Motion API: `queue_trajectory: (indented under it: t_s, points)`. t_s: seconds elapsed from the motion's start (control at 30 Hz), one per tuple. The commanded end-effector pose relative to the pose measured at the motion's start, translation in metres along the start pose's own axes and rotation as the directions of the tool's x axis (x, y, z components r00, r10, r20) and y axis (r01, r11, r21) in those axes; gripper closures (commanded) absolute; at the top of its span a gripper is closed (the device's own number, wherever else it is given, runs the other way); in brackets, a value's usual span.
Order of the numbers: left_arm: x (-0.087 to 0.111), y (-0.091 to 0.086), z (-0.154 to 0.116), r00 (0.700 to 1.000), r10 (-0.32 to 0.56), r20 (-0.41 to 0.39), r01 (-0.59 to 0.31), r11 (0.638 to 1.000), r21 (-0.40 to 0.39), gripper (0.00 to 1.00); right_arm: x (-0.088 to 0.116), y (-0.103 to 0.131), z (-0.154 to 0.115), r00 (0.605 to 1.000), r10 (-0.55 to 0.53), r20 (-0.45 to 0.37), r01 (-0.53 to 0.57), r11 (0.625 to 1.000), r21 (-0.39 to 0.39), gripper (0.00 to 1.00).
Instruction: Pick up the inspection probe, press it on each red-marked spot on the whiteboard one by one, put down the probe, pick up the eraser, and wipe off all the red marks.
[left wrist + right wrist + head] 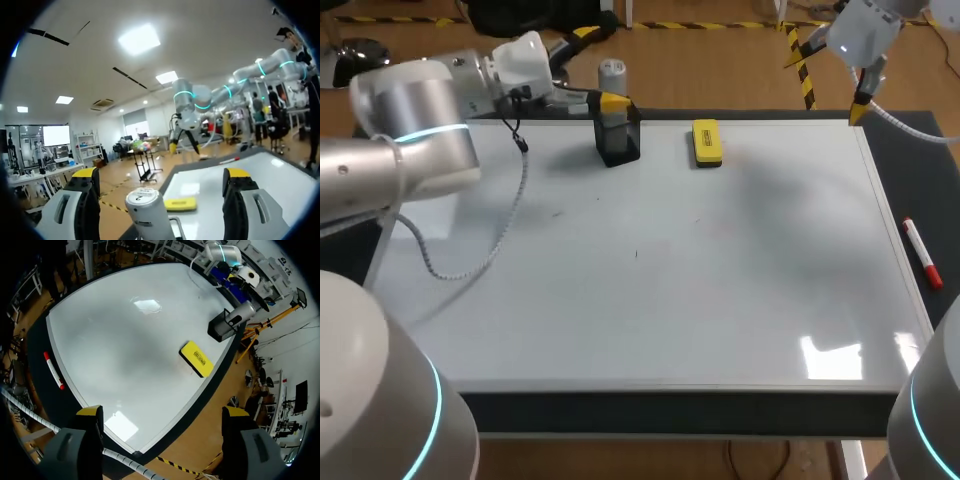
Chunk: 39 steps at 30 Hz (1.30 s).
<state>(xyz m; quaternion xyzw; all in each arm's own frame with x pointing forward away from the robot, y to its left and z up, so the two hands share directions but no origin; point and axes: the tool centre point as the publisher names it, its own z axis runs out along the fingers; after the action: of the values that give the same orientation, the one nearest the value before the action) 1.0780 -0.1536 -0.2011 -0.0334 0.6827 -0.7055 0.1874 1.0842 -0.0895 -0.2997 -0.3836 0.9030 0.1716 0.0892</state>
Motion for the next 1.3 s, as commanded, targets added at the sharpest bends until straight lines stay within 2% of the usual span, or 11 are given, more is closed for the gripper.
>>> queue_trajectory:
  t_s: [0.03, 0.6, 1.07, 1.3]
  points:
    - [0.009, -0.014, -0.013, 0.996, 0.013, 0.087, 0.002, 0.986, -0.168, 0.0, -0.001, 0.0, -0.001, 1.0, -0.002, -0.006, 0.002, 1.0, 0.002, 0.0]
    - [0.034, -0.022, -0.057, 0.987, 0.011, 0.163, 0.033, 0.963, -0.267, 0.0, -0.001, 0.0, -0.001, 1.0, -0.002, -0.006, 0.002, 1.0, 0.002, 0.0]
    - [0.057, -0.02, -0.087, 0.972, 0.015, 0.233, 0.07, 0.934, -0.352, 0.0, -0.001, 0.0, -0.001, 1.0, -0.002, -0.006, 0.002, 1.0, 0.002, 0.0]
    - [0.063, -0.02, -0.1, 0.968, 0.016, 0.252, 0.079, 0.93, -0.36, 0.0, -0.001, 0.0, -0.001, 1.0, -0.002, -0.006, 0.002, 1.0, 0.002, 0.0]
